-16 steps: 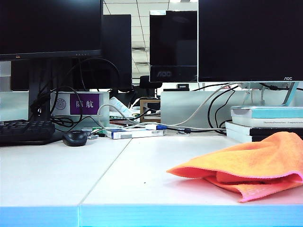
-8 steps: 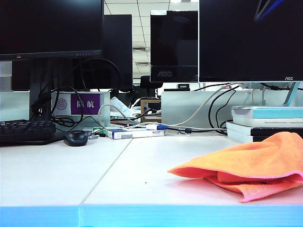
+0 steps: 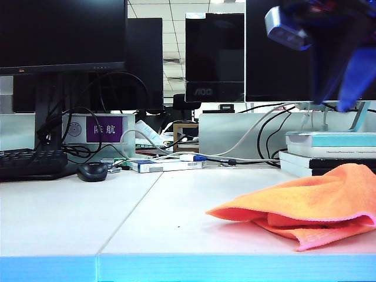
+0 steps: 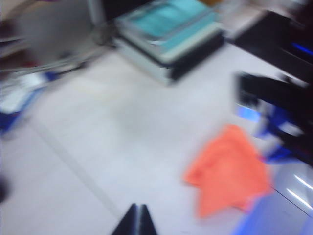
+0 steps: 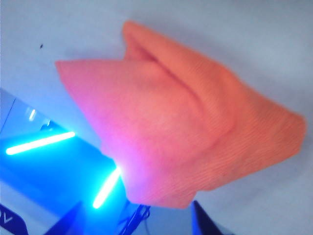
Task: Wipe the table from back to front using the rag.
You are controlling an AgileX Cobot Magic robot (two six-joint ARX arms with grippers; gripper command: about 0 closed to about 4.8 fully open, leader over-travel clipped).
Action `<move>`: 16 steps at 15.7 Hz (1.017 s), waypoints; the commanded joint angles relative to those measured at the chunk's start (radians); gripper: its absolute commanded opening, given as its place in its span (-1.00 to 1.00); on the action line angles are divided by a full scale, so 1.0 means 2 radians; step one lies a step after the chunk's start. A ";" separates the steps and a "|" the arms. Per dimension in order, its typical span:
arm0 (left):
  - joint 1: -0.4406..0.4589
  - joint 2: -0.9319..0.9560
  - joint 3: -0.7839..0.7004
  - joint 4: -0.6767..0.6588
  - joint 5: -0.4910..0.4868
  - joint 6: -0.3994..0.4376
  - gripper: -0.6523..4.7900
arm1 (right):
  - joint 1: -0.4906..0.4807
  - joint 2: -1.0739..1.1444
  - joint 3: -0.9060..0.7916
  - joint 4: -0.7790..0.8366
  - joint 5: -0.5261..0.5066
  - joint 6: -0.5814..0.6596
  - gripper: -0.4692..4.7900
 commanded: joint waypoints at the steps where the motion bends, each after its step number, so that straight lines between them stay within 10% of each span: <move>1: 0.000 0.002 0.005 0.010 0.029 -0.005 -0.45 | 0.001 0.014 0.001 0.004 0.008 -0.007 0.05; 16: 0.000 0.002 0.006 0.020 0.024 -0.004 -0.45 | 0.001 0.155 -0.088 0.152 0.052 -0.010 -0.06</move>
